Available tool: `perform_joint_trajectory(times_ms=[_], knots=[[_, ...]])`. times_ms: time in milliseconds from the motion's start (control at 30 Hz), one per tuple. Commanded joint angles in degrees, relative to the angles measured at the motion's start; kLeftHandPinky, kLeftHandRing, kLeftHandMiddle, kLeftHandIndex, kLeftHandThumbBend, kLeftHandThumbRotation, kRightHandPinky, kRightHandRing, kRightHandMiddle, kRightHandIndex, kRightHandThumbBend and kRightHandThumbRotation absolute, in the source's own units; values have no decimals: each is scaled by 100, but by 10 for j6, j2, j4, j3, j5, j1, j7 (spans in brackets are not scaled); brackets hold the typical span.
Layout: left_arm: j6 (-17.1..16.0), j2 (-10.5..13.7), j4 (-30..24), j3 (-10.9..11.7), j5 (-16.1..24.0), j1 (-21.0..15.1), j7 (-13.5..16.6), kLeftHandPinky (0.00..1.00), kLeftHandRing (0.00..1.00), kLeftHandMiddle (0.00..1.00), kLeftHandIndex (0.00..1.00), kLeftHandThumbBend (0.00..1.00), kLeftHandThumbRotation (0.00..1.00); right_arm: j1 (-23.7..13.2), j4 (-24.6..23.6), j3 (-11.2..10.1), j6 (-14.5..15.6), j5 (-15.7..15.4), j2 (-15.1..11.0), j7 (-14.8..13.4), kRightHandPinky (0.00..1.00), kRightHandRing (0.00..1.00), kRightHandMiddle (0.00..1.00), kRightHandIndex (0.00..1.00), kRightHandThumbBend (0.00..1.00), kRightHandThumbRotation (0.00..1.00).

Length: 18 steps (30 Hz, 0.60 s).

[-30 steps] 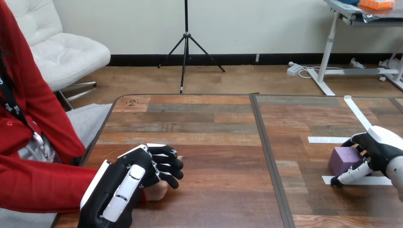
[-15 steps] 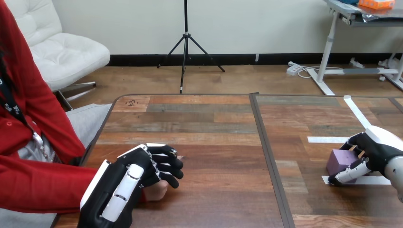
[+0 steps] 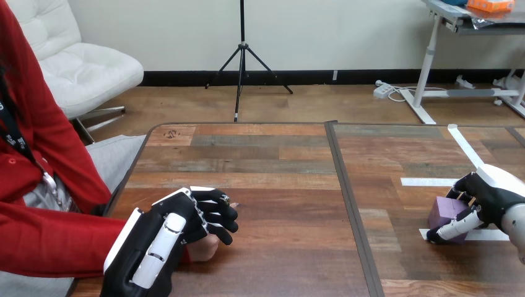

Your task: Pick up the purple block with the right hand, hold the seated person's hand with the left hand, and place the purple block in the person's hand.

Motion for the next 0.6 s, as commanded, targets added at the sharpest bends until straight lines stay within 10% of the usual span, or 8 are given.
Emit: perform_joint_trajectory(times_ms=[0, 567], knots=[[-17, -3, 2, 5, -3, -36, -1, 47, 55, 58, 58, 47, 81, -19, 3, -1, -6, 6, -1, -12, 45, 51, 54, 47, 69, 0], [-14, -4, 3, 4, -7, -37, -3, 46, 55, 57, 58, 50, 81, -19, 1, -4, -10, 10, -2, -16, 43, 48, 51, 47, 72, 0]])
